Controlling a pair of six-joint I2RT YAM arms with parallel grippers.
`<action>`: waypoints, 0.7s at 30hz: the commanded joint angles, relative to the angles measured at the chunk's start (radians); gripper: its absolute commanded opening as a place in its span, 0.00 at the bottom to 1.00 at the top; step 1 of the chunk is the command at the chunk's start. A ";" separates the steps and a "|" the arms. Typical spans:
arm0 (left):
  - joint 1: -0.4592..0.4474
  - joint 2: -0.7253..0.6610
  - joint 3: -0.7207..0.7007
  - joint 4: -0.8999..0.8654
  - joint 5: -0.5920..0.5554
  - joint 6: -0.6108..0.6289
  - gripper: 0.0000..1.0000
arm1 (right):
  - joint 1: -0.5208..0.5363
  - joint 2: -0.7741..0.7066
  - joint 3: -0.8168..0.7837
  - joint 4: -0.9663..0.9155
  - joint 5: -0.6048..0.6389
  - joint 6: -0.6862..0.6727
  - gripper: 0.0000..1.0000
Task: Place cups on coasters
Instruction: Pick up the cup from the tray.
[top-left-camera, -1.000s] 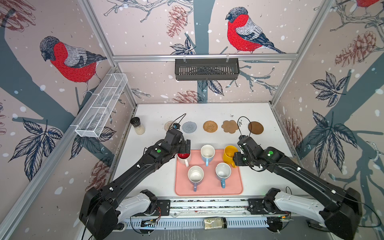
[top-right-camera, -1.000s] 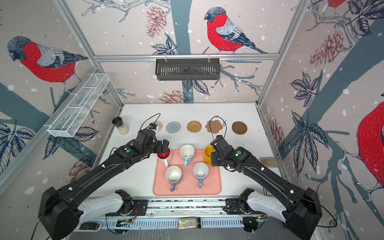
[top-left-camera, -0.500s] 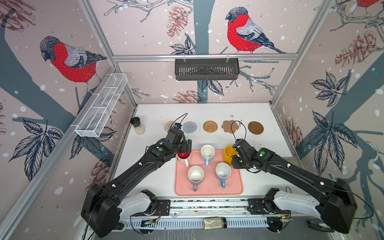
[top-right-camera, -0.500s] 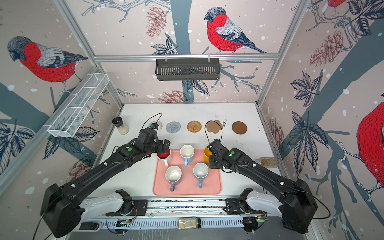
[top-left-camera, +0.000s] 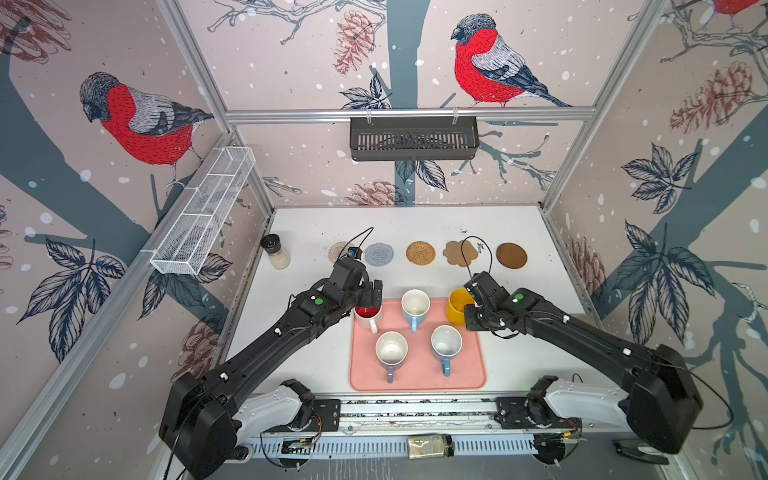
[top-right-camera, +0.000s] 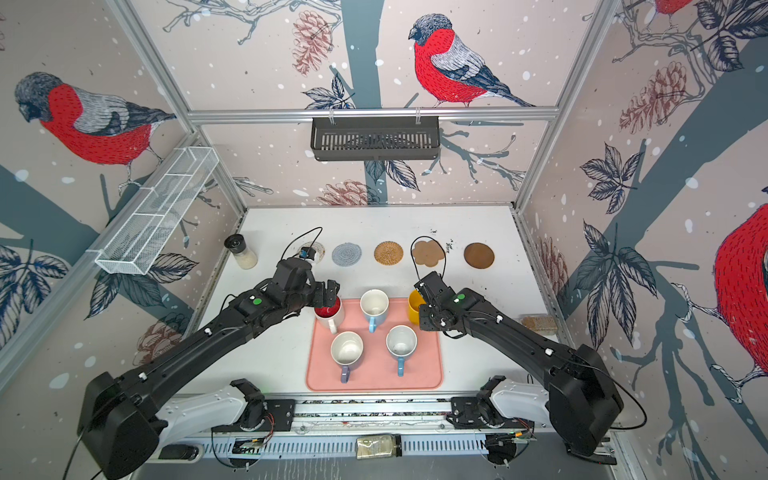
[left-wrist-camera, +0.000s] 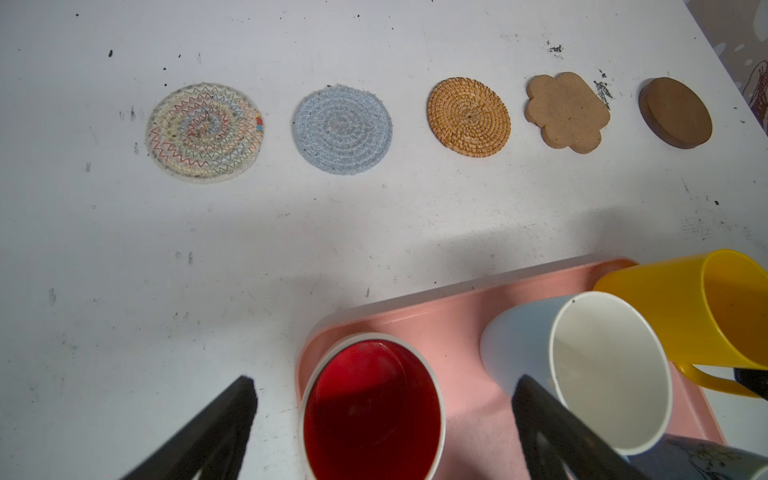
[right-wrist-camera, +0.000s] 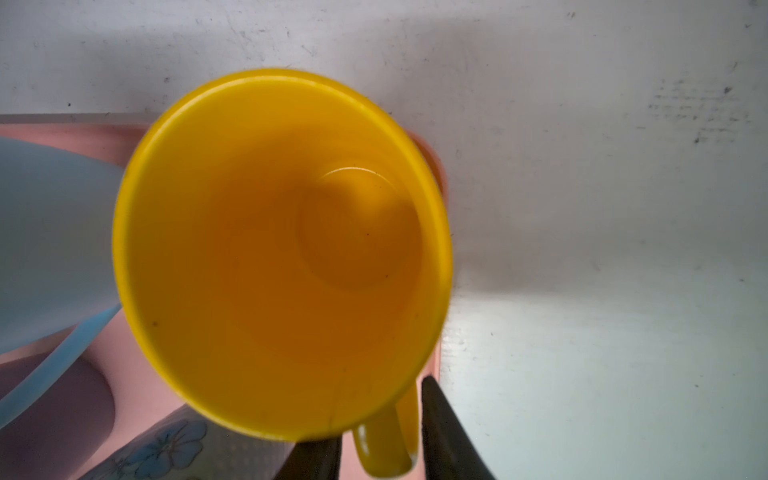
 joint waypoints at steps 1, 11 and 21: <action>0.001 0.001 -0.002 0.012 0.010 0.008 0.97 | -0.004 0.014 0.011 0.014 -0.019 -0.029 0.33; 0.001 0.009 -0.003 0.012 0.012 0.008 0.97 | 0.003 0.100 0.033 0.032 -0.035 -0.066 0.30; 0.001 0.011 -0.004 0.010 0.007 0.006 0.97 | 0.004 0.113 0.033 0.043 -0.029 -0.069 0.22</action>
